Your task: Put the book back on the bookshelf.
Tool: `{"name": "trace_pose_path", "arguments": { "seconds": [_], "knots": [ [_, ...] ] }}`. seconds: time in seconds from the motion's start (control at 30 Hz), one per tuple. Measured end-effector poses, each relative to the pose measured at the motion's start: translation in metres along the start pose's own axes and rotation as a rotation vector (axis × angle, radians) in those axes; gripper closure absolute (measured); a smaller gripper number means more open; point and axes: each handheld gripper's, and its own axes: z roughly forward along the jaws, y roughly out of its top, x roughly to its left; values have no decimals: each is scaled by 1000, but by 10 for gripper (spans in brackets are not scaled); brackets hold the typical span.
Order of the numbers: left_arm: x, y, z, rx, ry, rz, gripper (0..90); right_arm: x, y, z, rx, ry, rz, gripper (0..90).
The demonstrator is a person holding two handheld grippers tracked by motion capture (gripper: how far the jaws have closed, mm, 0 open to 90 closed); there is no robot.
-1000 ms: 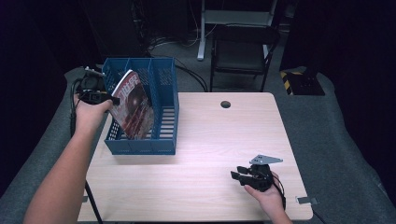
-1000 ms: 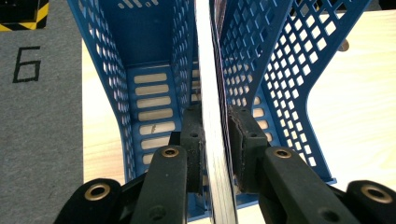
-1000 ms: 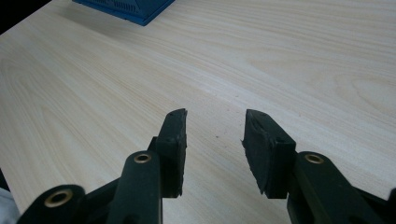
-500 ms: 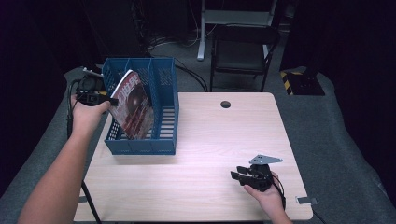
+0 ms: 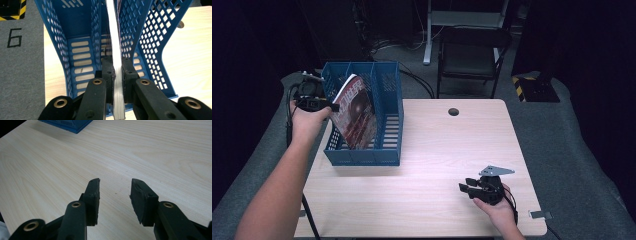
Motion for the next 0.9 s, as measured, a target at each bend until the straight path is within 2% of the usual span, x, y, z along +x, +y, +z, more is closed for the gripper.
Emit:
{"name": "trace_pose_path", "arguments": {
  "seconds": [0.13,0.17,0.27,0.3,0.33,0.43,0.47,0.5,0.57,0.7,0.9],
  "knots": [
    [0,3,0,8,2,10,844,0,0,0,-1,2,2,592],
    [-1,5,0,6,1,0,845,0,0,0,-1,2,0,592],
    [0,8,0,4,5,3,845,0,0,-1,-6,2,1,592],
    [-1,9,1,-10,9,-3,845,0,0,-1,-6,1,1,592],
    [-2,10,0,-1,5,-12,845,0,0,-1,-6,-3,-1,592],
    [-3,12,1,-6,12,0,845,0,0,-2,-6,-2,4,592],
    [-5,13,2,-14,17,-14,846,0,0,-2,-6,-3,9,591],
    [-4,14,2,-14,19,5,846,0,0,-2,-10,-4,9,592],
    [-6,15,2,-15,20,-6,846,0,0,-2,-9,-4,9,592],
    [-8,18,2,-15,28,10,846,-1,0,-2,-11,-1,-1,592],
    [-8,23,3,-55,45,-8,846,-1,0,-4,-11,-5,8,592]
  ]
}}
